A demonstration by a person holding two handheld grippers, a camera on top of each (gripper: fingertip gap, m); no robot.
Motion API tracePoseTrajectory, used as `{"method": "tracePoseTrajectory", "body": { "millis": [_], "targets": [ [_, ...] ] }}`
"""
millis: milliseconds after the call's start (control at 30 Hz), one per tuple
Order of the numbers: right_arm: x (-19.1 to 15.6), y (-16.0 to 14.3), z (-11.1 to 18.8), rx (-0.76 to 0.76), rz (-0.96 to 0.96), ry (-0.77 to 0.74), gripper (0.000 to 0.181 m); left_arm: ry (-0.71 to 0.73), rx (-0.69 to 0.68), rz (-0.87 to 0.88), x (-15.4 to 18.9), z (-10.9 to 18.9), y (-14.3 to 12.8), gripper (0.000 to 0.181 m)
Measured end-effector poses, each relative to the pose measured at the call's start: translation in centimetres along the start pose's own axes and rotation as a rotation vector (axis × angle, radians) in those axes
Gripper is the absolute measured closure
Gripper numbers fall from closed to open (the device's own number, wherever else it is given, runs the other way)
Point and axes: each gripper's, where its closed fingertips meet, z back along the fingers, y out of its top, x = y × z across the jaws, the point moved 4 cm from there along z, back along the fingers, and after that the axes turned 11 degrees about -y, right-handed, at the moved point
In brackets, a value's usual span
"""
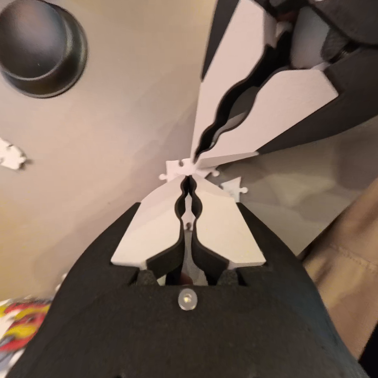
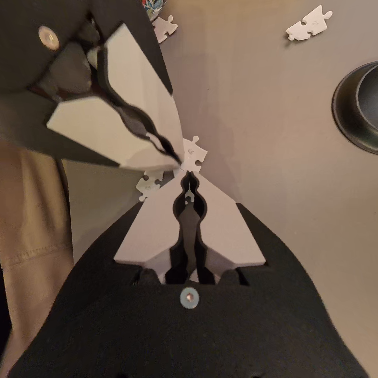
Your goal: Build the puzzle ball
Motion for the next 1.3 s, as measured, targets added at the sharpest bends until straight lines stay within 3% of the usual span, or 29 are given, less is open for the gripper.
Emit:
{"method": "tracePoseTrajectory", "body": {
  "millis": [33,333,1067,1300],
  "targets": [
    [0.0,0.0,0.1,0.002,-0.005,0.001,0.181,0.046,-0.013,-0.001,-0.5,0.4,-0.1,0.181],
    [-0.4,0.5,-0.4,-0.002,0.04,-0.02,0.181,0.161,-0.054,-0.003,-0.5,1.5,-1.2,0.181],
    [0.2,0.2,-0.1,-0.022,0.13,0.103,0.181,0.166,-0.065,-0.081,-1.0,0.6,-1.8,0.181],
    [1.1,0.9,0.1,-0.013,0.12,0.084,0.181,0.19,-0.051,-0.005,-0.9,1.7,-1.8,0.181]
  ]
}}
